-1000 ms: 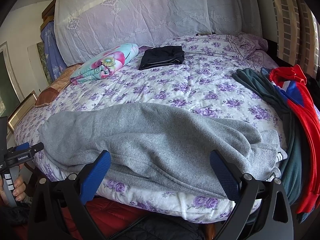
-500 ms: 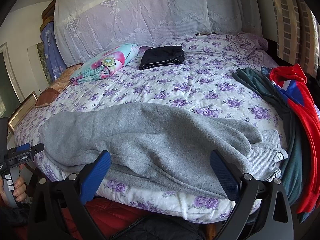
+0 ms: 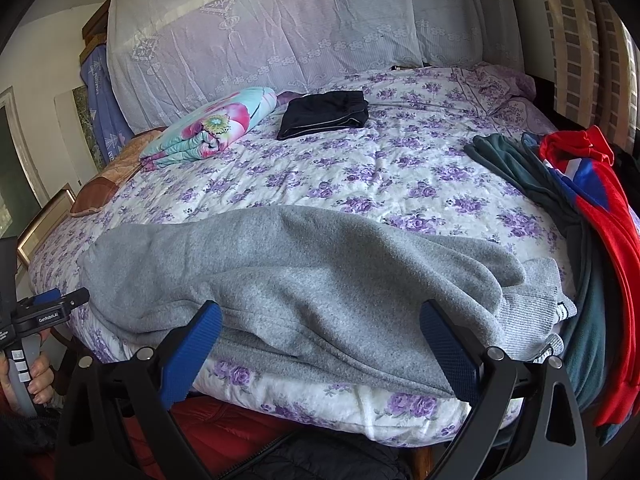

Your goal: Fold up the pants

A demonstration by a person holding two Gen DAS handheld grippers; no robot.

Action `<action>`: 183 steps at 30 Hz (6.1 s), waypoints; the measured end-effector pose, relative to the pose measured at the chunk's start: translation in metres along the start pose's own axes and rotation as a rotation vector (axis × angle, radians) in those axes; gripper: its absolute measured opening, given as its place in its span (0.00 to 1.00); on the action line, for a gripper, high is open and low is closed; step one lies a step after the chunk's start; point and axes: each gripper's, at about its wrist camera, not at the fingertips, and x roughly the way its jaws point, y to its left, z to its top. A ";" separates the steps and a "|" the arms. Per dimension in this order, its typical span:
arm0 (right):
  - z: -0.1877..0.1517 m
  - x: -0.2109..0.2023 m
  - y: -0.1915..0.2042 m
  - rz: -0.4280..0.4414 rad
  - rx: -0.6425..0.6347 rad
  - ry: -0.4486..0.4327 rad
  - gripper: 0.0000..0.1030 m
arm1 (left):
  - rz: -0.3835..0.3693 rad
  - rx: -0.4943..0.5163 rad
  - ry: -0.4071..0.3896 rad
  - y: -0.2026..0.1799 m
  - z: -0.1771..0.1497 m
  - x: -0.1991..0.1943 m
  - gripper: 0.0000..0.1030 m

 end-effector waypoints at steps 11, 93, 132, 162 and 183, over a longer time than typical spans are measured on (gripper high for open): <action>-0.003 0.003 0.002 0.009 0.012 0.011 0.97 | 0.000 -0.002 0.004 -0.001 -0.001 0.000 0.96; 0.007 0.101 -0.168 0.240 0.465 -0.050 0.65 | -0.278 -0.272 0.115 0.045 0.059 0.135 0.90; 0.025 0.027 -0.158 0.180 0.324 -0.196 0.85 | -0.494 -0.401 0.213 0.066 0.055 0.090 0.78; 0.016 0.075 -0.188 0.292 0.582 -0.096 0.84 | -0.570 -0.409 0.140 0.048 0.113 0.097 0.07; 0.132 0.106 -0.201 0.420 0.551 -0.154 0.09 | -0.536 -0.334 0.069 0.036 0.207 0.106 0.07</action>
